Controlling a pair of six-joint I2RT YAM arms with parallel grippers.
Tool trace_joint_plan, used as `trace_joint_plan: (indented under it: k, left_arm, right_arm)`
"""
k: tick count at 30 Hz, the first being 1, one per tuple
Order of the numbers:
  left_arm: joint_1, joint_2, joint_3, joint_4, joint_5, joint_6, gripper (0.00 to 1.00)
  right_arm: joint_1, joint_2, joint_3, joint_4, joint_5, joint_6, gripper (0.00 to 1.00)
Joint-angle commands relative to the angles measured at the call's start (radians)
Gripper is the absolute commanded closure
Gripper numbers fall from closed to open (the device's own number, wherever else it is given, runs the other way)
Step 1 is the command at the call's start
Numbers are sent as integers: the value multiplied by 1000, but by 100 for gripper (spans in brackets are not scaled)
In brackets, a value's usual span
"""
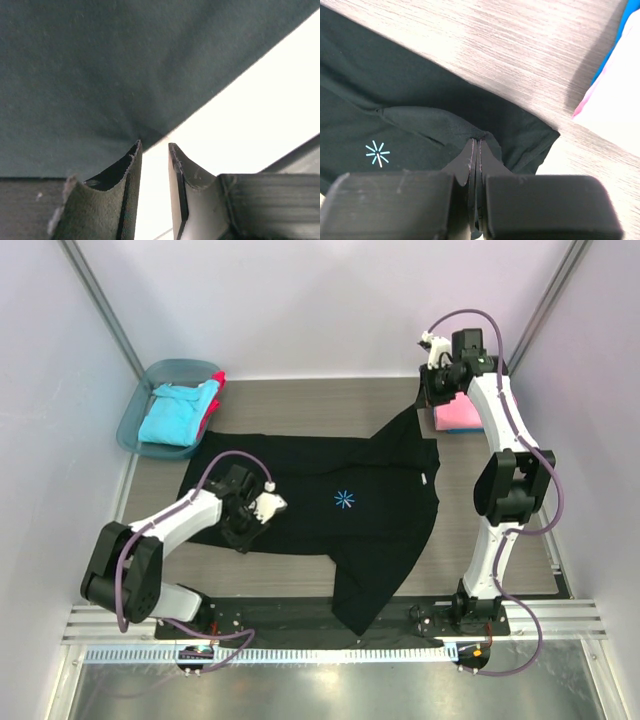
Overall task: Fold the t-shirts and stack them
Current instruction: Fold the tshirt
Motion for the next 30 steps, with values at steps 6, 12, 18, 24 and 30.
trace_joint_plan:
  k: [6,12,18,24,30]
  left_arm:
    - [159,-33,325,-48,-15,-24,68]
    - [510,90,577,-161,183,-145,53]
    - [680,218,650,-229,359,-277,55]
    - [693,273,620,-201,449,-294,60]
    - [679,286,623,-176,423,-309,60]
  right_arm:
    - [37,-75,56,-43,54,-25,99]
    - [41,-137,-28,-37,105,-60,99]
    - [18,-196,-97,-26,117,-54,99]
    - [17,-230,-211,-34,73,-54,99]
    - [23,-236,-294,-129,-25,-70,99]
